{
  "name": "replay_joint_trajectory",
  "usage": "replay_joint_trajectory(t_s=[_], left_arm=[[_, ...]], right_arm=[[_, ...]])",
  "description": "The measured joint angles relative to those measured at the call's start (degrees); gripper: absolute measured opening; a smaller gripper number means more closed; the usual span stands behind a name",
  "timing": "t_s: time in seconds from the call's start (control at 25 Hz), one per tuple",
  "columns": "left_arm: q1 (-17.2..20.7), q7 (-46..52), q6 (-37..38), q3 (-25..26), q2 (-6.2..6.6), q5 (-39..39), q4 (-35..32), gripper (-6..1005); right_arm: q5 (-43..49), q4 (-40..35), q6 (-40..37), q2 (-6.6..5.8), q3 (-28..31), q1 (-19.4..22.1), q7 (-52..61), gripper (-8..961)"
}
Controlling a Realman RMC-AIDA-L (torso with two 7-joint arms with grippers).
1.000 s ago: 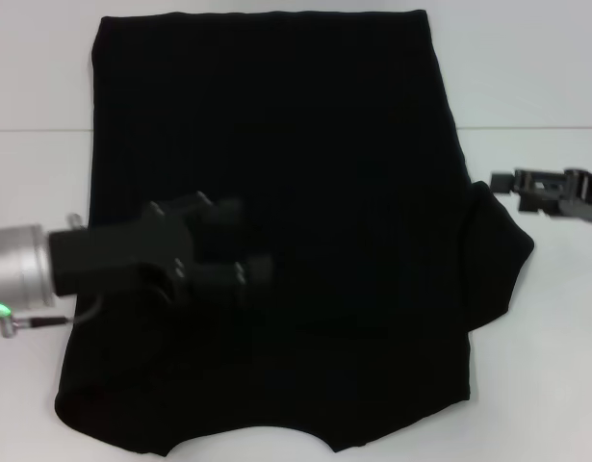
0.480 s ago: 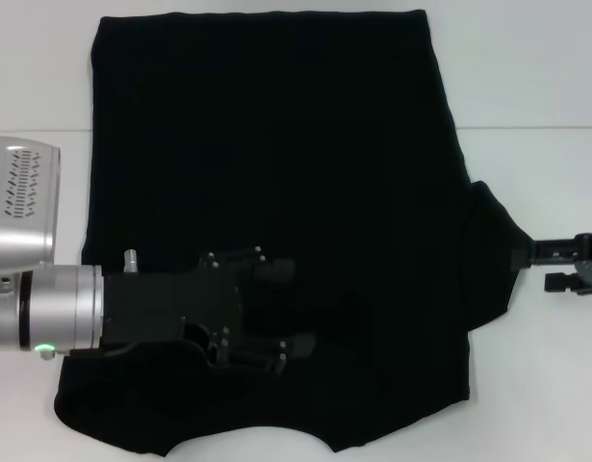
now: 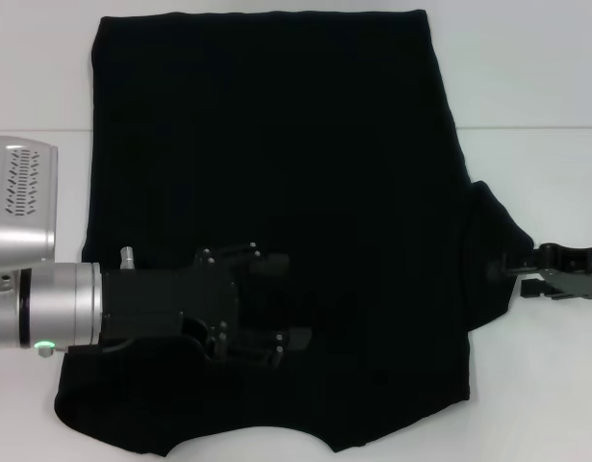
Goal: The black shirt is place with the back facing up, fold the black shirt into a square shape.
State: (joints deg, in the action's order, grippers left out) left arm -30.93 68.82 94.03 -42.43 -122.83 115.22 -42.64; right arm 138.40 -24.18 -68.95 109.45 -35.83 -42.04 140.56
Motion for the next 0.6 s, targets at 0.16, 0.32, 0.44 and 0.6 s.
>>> replay_joint_trajectory(t_s=[0.16, 0.32, 0.44, 0.6], left_arm=[[0.0, 0.0, 0.0, 0.1, 0.05, 0.0, 0.0, 936], [0.0, 0.0, 0.0, 0.2, 0.14, -0.3, 0.0, 936], [0.0, 0.0, 0.0, 0.4, 0.14, -0.4, 0.0, 936], [0.0, 0.0, -0.1, 1.0, 0.13, -0.5, 0.0, 936]], right_arm=[[0.0, 0.3, 1.6, 0.45, -0.4, -0.4, 0.0, 776], [0.0, 0.5, 3.9, 0.96, -0.5, -0.6, 0.0, 690], [0.0, 0.6, 5.3, 1.36, -1.2, -0.8, 0.0, 626], [0.0, 0.6, 6.0, 1.74, -2.0, -1.1, 0.1, 486]])
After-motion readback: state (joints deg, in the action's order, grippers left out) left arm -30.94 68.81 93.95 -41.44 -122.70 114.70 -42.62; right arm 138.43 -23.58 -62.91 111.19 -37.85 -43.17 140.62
